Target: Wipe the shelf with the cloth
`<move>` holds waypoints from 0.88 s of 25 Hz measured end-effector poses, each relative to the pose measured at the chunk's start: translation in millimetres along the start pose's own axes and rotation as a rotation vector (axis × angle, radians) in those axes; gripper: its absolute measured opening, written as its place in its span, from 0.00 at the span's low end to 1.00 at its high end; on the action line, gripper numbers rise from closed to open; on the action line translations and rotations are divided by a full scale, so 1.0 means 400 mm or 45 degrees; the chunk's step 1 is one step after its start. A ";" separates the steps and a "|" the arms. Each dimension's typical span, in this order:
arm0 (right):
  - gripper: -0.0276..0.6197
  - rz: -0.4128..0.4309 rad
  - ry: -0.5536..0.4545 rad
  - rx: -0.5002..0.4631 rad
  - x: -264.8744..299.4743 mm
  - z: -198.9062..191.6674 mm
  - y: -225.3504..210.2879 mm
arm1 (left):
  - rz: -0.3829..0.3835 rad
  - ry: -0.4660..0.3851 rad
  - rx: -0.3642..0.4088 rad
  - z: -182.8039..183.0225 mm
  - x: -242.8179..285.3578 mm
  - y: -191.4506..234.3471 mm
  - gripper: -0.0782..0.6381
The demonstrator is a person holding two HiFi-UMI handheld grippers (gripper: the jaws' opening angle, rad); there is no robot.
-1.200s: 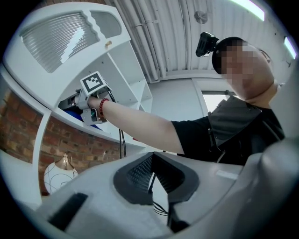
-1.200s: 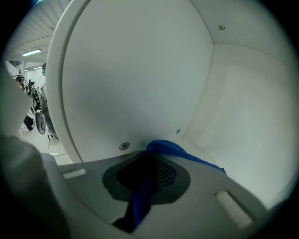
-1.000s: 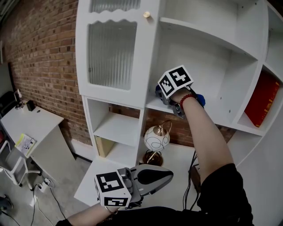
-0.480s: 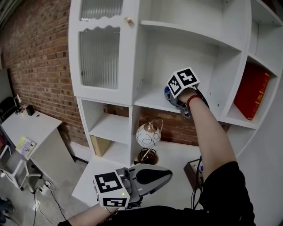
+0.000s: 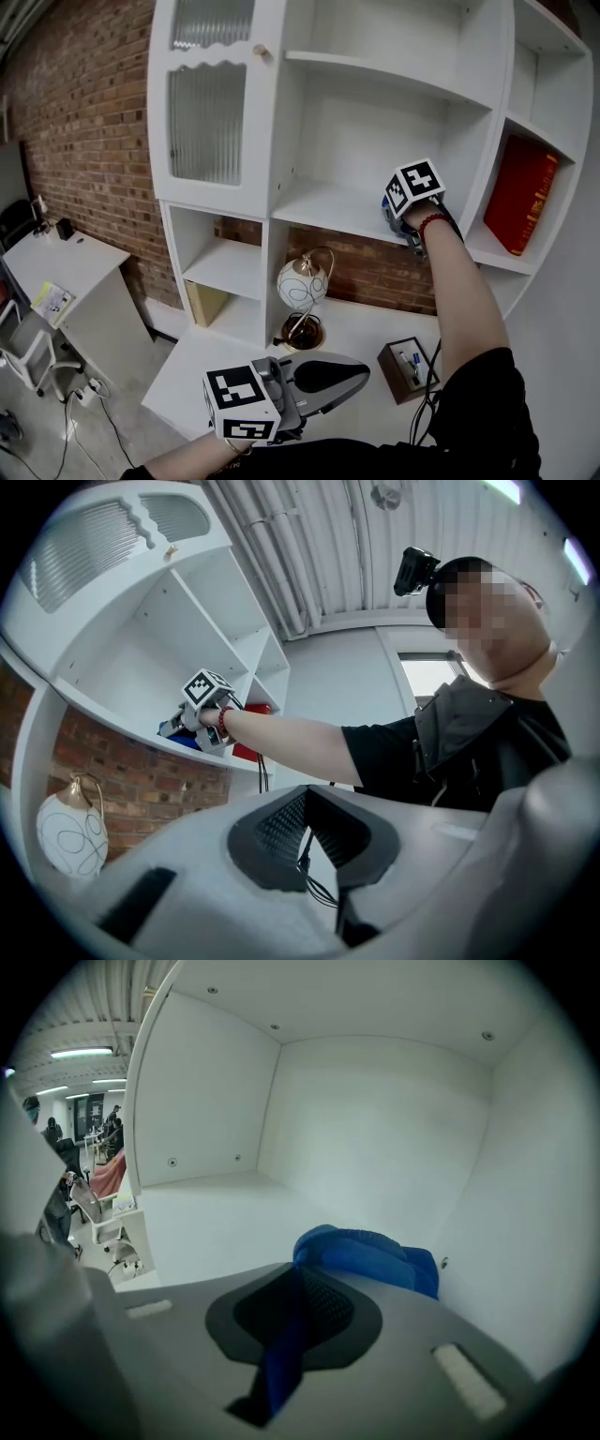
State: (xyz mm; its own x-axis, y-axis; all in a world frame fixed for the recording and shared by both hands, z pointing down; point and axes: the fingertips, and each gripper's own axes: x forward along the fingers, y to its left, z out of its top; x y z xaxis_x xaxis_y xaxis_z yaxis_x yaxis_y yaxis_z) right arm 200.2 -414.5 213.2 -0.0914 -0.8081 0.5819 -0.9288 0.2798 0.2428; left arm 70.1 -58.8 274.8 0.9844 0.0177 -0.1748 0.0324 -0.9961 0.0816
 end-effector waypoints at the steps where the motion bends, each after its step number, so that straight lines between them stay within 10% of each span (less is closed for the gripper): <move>1: 0.08 -0.016 0.002 -0.003 -0.004 -0.007 -0.009 | 0.002 0.000 -0.003 -0.002 0.004 -0.005 0.10; 22: 0.08 -0.217 0.048 0.031 -0.037 -0.055 -0.102 | 0.043 -0.013 0.005 0.020 -0.110 -0.004 0.10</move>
State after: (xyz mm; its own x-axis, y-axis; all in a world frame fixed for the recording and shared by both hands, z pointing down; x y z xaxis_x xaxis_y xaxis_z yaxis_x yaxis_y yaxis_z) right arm 247.2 -402.7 211.8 0.0814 -0.8227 0.5626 -0.9382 0.1273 0.3219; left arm 25.3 -58.5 274.4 0.9832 -0.0169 -0.1817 -0.0016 -0.9965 0.0840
